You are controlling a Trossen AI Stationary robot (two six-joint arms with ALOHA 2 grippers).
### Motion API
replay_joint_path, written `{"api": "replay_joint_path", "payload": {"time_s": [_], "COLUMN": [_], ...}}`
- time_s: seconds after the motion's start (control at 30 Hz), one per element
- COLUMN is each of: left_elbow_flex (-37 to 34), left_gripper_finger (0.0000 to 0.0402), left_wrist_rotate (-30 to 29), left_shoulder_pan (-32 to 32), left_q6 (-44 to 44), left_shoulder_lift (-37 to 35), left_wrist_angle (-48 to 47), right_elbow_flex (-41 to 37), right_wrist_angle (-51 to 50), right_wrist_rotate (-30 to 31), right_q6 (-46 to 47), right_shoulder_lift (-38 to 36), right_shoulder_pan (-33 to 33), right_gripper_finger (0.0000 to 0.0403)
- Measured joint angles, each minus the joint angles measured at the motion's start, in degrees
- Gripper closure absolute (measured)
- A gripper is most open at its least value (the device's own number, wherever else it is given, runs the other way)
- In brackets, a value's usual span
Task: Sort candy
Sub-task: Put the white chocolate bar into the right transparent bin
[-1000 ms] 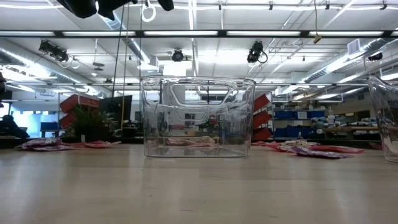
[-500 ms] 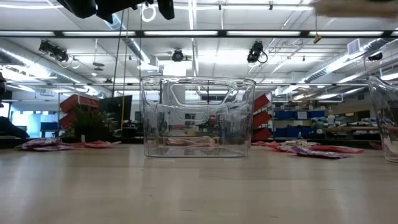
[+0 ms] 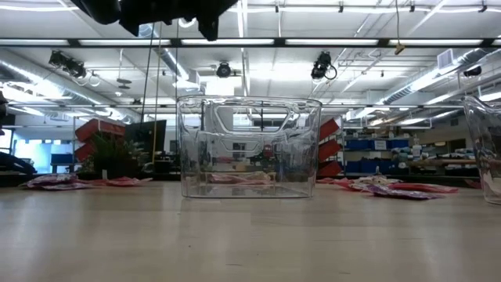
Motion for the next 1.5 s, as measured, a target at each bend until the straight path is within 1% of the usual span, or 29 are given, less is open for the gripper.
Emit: {"api": "replay_joint_path", "payload": {"time_s": [0.13,0.23,0.3,0.4,0.5,0.63,0.7,0.77,0.83,0.93,0.97,1.03,1.17,1.33,1.4,1.5], "left_elbow_flex": [0.0,0.0,0.0,0.0,0.0,0.0,0.0,0.0,0.0,0.0,0.0,0.0,0.0,0.0,0.0,0.0], "left_gripper_finger": [0.0262,0.0262,0.0262,0.0262,0.0262,0.0262,0.0266,0.0271,0.0276,0.0281,0.0282,0.0284,0.0284,0.0285,0.0285,0.0285], "left_wrist_rotate": [0.0,0.0,0.0,0.0,0.0,-1.1,-2.7,-3.5,-3.9,-4.0,-4.1,-5.0,-8.0,-8.8,-8.9,-8.9], "left_shoulder_pan": [1.1,1.6,1.8,2.0,2.1,2.1,2.1,2.1,2.2,2.2,2.2,2.3,2.3,2.3,2.3,2.3], "left_q6": [0.0,0.2,0.1,0.2,1.1,3.1,4.5,6.1,7.4,7.7,7.9,8.8,10.4,10.5,10.5,10.5], "left_shoulder_lift": [0.0,0.0,0.0,0.0,0.0,-0.1,-0.6,-1.4,-2.0,-3.0,-3.1,-3.6,-3.7,-3.7,-3.7,-3.7], "left_wrist_angle": [-4.5,-5.4,-5.9,-6.8,-8.5,-10.7,-12.2,-13.7,-14.8,-17.3,-17.6,-21.0,-25.8,-27.8,-27.8,-27.8], "right_elbow_flex": [-3.6,-4.8,-5.2,-5.4,-5.4,-5.4,-5.1,-4.0,-3.0,-2.3,-2.3,-2.3,-2.3,-2.3,-2.3,-2.3], "right_wrist_angle": [2.4,3.7,3.6,3.5,3.5,3.5,3.4,3.5,3.4,3.2,2.9,1.5,0.0,2.0,2.7,2.7], "right_wrist_rotate": [-3.8,-4.0,-4.0,-4.0,-4.0,-3.9,-2.3,0.6,4.1,10.2,11.9,15.0,19.2,19.8,19.7,18.6], "right_q6": [-0.3,-0.3,-0.5,-0.4,-0.7,-2.4,-5.2,-9.3,-14.1,-20.1,-22.0,-25.8,-35.1,-45.5,-48.8,-52.6], "right_shoulder_lift": [0.1,0.1,0.1,0.1,0.1,-0.2,-0.7,-1.2,-2.0,-3.4,-3.9,-4.3,-3.9,-2.5,-1.5,0.5], "right_shoulder_pan": [-0.4,-1.0,-1.2,-1.8,-2.9,-6.1,-8.3,-10.8,-13.8,-19.7,-22.0,-27.2,-39.0,-53.9,-58.9,-64.6], "right_gripper_finger": [0.0381,0.0368,0.0351,0.0317,0.0273,0.0215,0.0191,0.0171,0.0156,0.0144,0.0143,0.0143,0.0150,0.0154,0.0152,0.0149]}}
